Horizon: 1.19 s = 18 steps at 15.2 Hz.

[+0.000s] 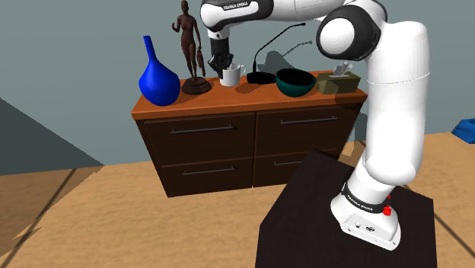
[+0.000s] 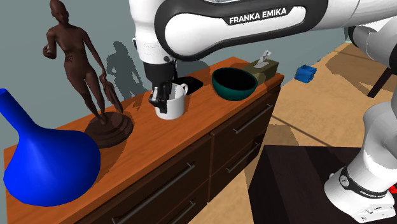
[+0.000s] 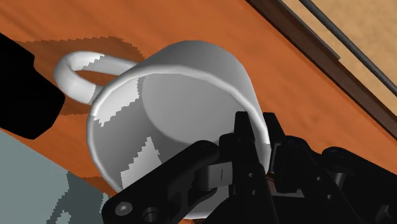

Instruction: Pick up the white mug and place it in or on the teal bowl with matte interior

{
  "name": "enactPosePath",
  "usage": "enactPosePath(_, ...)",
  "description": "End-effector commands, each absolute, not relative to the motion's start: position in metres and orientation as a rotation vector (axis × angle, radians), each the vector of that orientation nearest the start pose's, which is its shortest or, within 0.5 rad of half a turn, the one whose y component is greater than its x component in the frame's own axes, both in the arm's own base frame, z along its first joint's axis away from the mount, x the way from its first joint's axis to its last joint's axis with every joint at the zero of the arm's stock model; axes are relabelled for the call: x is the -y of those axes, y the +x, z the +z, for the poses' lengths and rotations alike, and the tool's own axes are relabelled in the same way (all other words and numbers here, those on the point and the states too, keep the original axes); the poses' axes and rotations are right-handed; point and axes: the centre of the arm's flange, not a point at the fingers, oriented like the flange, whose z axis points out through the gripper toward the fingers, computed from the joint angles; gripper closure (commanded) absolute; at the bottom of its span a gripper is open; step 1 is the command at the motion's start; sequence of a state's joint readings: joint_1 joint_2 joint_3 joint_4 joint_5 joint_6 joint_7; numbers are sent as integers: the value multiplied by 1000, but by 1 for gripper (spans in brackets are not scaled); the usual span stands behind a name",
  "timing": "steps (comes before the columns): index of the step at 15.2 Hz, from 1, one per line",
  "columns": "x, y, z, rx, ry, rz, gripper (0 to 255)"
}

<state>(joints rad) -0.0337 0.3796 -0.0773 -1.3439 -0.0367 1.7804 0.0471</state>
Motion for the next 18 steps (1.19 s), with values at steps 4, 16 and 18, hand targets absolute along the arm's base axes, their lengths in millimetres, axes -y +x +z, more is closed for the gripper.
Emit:
enactPosePath(4,70,677,545,-233,-3198,-89,255)
enactPosePath(16,70,677,608,-233,-3198,-89,255)
enactPosePath(18,79,667,611,-233,-3198,-89,255)
